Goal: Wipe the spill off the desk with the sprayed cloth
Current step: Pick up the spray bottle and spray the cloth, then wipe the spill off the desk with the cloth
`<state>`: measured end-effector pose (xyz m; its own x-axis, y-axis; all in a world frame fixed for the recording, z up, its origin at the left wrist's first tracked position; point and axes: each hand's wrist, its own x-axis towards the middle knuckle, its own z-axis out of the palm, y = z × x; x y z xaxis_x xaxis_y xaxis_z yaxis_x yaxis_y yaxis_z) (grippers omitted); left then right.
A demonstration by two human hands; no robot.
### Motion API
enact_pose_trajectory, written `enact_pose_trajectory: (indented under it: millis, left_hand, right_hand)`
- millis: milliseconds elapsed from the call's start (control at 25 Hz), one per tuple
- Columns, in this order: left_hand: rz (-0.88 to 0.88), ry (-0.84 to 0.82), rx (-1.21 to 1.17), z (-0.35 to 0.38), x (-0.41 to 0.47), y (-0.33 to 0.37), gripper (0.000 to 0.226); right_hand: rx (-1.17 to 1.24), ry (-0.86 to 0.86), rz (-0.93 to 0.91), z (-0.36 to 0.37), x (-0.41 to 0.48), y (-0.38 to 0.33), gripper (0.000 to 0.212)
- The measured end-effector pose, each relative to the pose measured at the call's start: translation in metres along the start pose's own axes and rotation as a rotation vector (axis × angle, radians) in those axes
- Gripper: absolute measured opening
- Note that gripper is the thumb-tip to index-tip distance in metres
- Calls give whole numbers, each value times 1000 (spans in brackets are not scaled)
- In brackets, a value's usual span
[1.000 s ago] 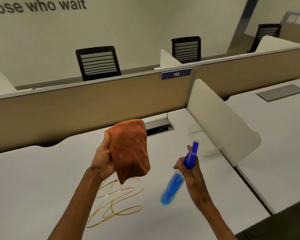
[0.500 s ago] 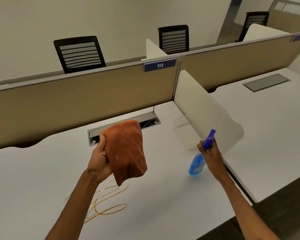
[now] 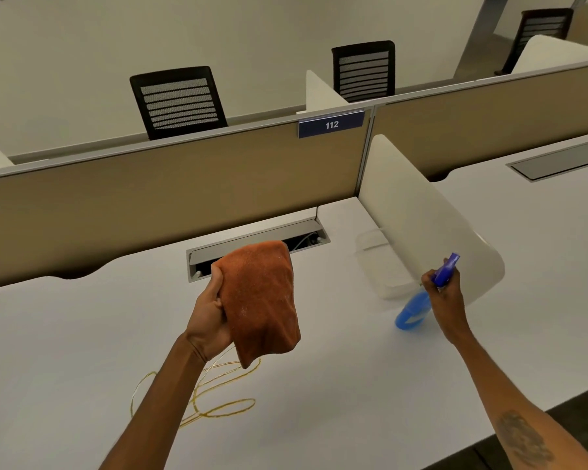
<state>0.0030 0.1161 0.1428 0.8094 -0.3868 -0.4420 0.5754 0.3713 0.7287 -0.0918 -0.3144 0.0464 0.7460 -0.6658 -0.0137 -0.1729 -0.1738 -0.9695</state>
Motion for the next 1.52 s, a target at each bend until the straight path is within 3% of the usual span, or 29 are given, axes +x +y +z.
enact_pose_trajectory:
  millis: [400, 560, 680, 800, 920, 1040, 1200, 1520]
  left_hand:
    - [7, -13, -6, 4, 2, 1, 67]
    - [18, -17, -8, 2, -4, 6, 68]
    - [24, -24, -17, -3, -12, 13, 67]
    - [22, -56, -13, -8, -26, 22, 69]
    - [16, -75, -13, -14, -44, 30, 73]
    - [20, -97, 15, -22, -66, 37, 75]
    - [30, -125, 28, -35, -97, 51, 74]
    - [57, -189, 12, -71, -151, 87, 60]
  right_hand:
    - [-14, 22, -35, 2, 10, 16, 58]
    - [13, 29, 27, 2, -5, 10, 81]
    - [28, 263, 79, 10, -41, 0, 89]
    - [25, 390, 25, 48, -86, -18, 74]
    - [138, 161, -28, 108, -127, -62, 54]
    - [250, -266, -20, 160, -163, -121, 32]
    - [203, -635, -2, 203, -203, -179, 56]
    - [328, -617, -45, 230, -258, -215, 32]
